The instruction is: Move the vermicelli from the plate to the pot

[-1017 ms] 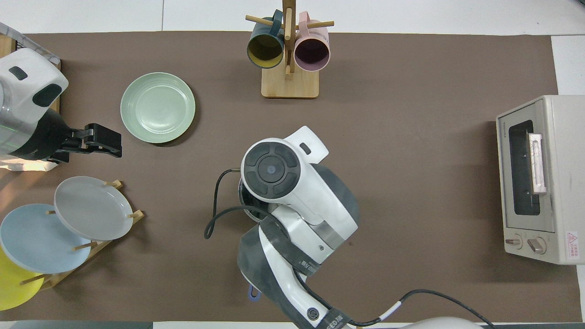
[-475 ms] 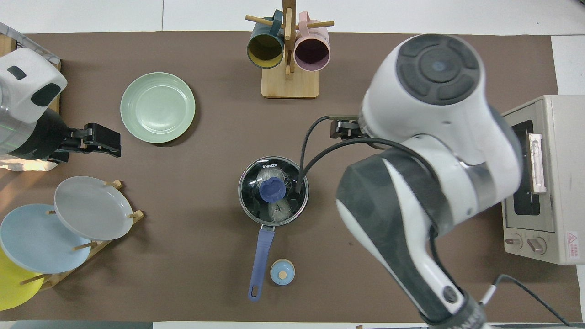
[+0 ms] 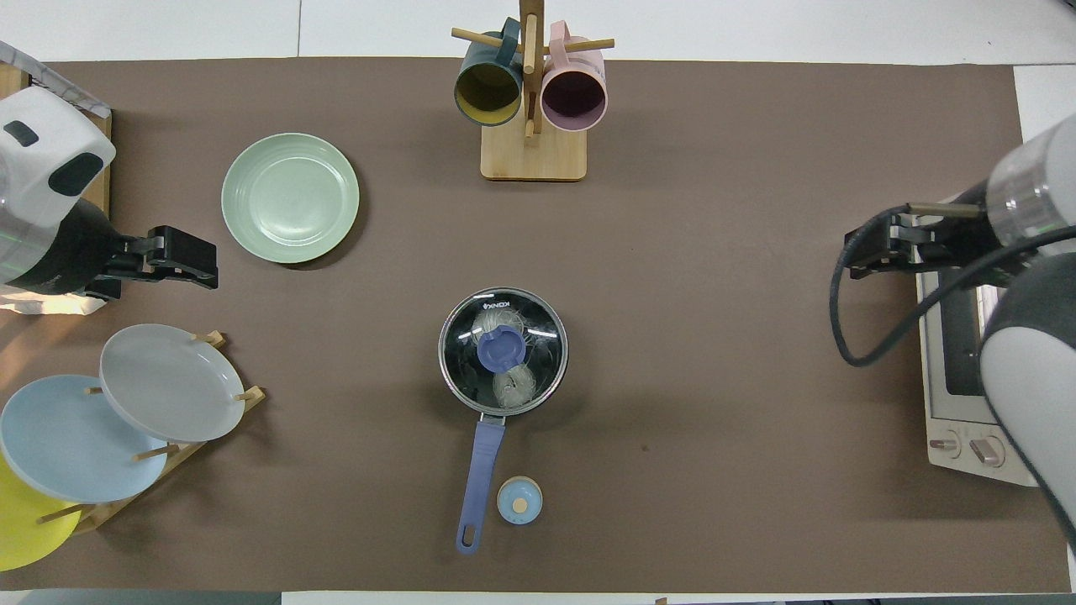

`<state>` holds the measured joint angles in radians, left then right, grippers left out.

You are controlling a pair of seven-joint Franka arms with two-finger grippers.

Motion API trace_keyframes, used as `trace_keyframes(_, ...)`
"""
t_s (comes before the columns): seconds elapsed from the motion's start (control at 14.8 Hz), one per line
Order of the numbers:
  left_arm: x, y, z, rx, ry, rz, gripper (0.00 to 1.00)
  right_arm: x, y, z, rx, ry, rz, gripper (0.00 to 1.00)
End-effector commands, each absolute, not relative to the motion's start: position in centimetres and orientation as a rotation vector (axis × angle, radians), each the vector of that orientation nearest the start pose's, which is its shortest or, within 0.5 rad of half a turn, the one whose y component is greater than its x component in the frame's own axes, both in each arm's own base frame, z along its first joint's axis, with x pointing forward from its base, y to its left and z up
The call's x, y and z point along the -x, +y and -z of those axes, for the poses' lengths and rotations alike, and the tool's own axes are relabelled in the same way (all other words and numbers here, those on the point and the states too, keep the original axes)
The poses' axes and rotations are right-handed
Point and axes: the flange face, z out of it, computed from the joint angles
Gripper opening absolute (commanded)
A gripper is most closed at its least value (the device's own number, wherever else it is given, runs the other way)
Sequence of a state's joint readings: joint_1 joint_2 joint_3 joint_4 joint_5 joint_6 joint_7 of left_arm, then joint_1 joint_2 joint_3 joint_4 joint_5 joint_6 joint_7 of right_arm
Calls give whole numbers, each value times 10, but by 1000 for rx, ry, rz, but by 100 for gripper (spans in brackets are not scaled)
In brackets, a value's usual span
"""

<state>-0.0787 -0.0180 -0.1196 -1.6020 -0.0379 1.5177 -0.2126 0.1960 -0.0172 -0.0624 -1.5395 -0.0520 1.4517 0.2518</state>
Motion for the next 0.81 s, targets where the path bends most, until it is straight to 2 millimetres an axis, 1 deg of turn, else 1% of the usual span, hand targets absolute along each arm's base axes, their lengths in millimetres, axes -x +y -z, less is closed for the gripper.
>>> trace_keyframes(0.0, -527, -107, -619, 3180, -28, -105, 100, -518, 54, -629, 3189, 0, -131, 100)
trace_keyframes(0.07, -527, -107, -619, 3180, -28, -105, 100, -520, 53, -631, 3204, -56, -116, 100)
trace_keyframes(0.14, -527, -107, -619, 3180, -28, -105, 100, -518, 50, -629, 3209, -65, -143, 100)
trace_keyframes(0.2, -527, -107, -619, 3180, -28, -105, 100, -517, 40, -627, 3208, -32, -186, 100)
trace_keyframes(0.41, -527, -107, -619, 3180, -28, -105, 100, -527, 11, -621, 3190, 32, -192, 100)
trace_keyframes(0.54, -527, -107, -619, 3180, -28, -105, 100, -528, -3, -621, 3195, 9, -186, 100)
trace_keyframes(0.75, -527, -107, -619, 3180, -28, -105, 100, -527, -4, -623, 3204, 9, -174, 100)
